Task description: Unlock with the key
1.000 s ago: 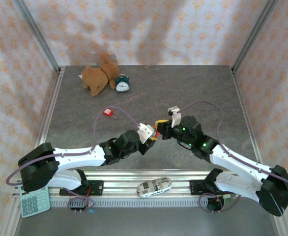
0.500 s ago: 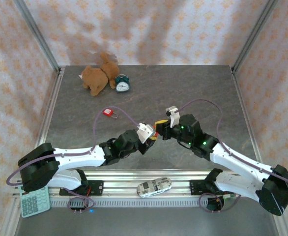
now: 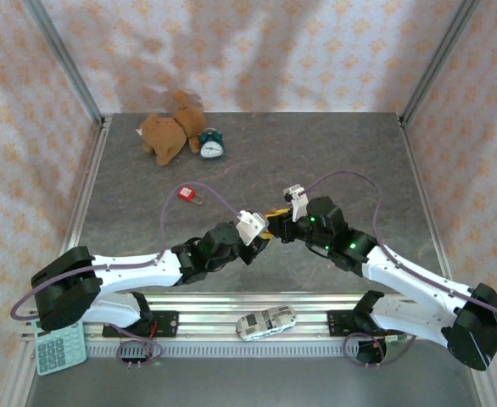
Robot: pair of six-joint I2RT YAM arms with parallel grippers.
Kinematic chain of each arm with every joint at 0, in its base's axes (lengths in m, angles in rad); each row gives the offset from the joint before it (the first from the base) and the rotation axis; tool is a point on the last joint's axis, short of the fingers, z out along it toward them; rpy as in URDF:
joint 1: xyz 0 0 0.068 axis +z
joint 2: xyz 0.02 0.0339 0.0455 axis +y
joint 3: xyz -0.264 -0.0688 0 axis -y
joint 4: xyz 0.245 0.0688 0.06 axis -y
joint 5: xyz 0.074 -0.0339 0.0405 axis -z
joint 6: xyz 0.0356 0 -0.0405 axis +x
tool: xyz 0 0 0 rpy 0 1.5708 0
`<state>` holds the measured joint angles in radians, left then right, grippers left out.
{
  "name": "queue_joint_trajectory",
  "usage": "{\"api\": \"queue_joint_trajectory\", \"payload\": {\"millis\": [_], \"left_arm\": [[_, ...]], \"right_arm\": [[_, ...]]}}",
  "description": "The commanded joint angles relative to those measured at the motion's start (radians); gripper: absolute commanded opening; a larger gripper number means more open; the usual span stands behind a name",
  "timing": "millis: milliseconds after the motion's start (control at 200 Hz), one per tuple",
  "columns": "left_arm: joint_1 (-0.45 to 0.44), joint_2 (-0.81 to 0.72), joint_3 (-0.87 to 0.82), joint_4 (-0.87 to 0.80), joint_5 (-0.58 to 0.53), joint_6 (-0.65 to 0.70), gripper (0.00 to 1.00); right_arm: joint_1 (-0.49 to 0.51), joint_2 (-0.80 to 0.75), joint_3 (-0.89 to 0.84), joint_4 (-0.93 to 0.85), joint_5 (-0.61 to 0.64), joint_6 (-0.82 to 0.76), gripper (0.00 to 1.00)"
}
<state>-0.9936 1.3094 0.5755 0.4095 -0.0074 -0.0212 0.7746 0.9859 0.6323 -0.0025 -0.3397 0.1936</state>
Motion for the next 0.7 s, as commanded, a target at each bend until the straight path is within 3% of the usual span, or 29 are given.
{"api": "queue_joint_trajectory", "payload": {"millis": [0, 691], "left_arm": [[0.008, -0.013, 0.060, 0.060, -0.029, 0.015, 0.26], [-0.033, 0.016, 0.071, 0.014, -0.076, 0.028, 0.26]], "right_arm": [[0.022, -0.012, 0.027, -0.046, 0.004, 0.008, 0.27], [0.022, -0.058, 0.021, -0.049, 0.115, 0.033, 0.41]]}}
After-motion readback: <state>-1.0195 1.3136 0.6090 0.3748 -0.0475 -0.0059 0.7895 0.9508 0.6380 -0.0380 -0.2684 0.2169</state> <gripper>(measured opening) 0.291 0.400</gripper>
